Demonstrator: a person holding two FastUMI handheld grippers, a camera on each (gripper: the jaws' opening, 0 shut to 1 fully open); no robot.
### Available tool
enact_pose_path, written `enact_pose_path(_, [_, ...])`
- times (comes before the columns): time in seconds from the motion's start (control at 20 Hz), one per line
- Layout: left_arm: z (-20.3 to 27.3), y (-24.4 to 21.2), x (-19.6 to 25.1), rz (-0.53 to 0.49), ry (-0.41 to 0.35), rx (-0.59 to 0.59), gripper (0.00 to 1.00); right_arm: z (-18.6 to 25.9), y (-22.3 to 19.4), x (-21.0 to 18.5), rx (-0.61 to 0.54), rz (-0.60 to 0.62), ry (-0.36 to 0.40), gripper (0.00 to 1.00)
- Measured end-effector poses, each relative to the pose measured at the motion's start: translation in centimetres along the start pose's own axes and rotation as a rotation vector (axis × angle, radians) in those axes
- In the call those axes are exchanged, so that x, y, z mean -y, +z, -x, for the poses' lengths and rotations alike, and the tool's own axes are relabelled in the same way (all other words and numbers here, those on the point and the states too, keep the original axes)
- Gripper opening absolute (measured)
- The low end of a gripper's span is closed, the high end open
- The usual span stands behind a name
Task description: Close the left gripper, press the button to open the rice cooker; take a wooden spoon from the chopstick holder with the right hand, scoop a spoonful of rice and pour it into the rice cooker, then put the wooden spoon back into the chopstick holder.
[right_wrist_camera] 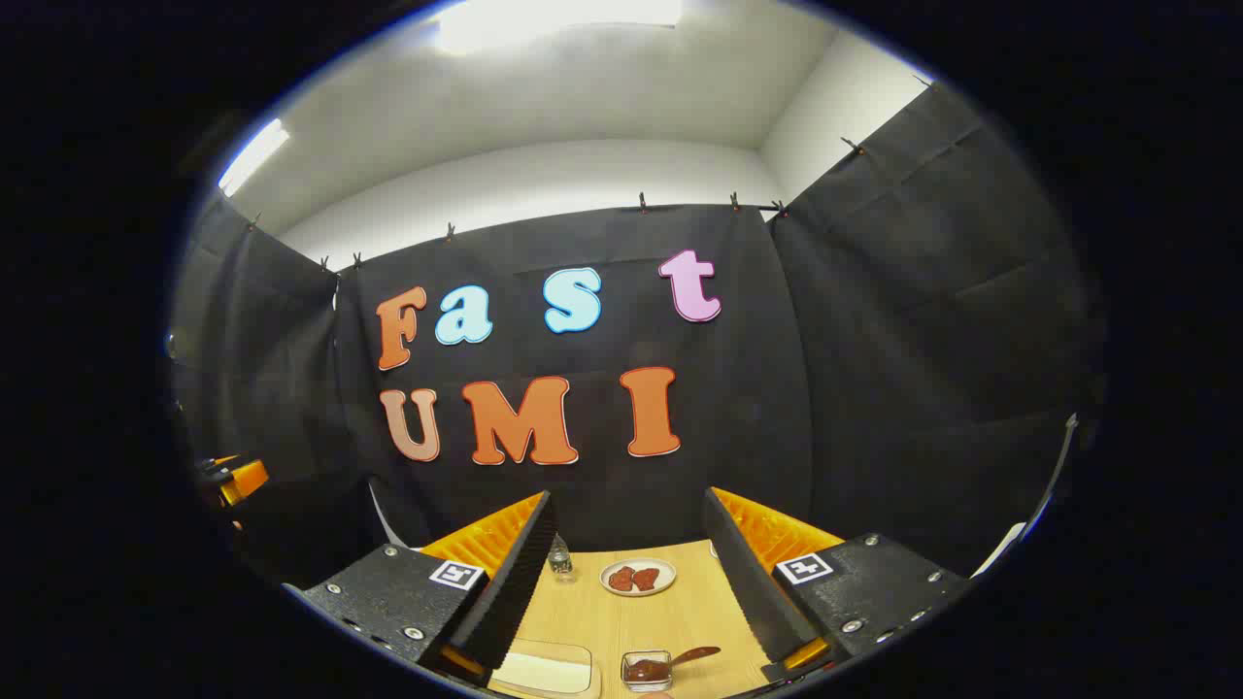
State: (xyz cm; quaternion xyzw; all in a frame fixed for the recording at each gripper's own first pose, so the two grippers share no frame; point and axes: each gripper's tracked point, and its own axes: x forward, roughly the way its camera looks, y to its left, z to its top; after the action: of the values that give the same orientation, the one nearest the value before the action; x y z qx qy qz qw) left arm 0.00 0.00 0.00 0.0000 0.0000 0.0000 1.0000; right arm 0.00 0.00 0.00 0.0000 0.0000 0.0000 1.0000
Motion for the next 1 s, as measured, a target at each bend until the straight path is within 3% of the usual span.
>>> enact_pose_path(0.45, [-0.8,-1.1,1.3,0.008,-0.028,-0.034,1.00,-0.5,-1.6,1.2,-0.016,-0.003,-0.020,0.94])
enact_pose_path(1.0, [-0.7,-1.4,0.8,-0.028,-0.031,-0.051,0.99,-0.5,-2.4,-0.7,-0.024,0.007,0.029,0.94])
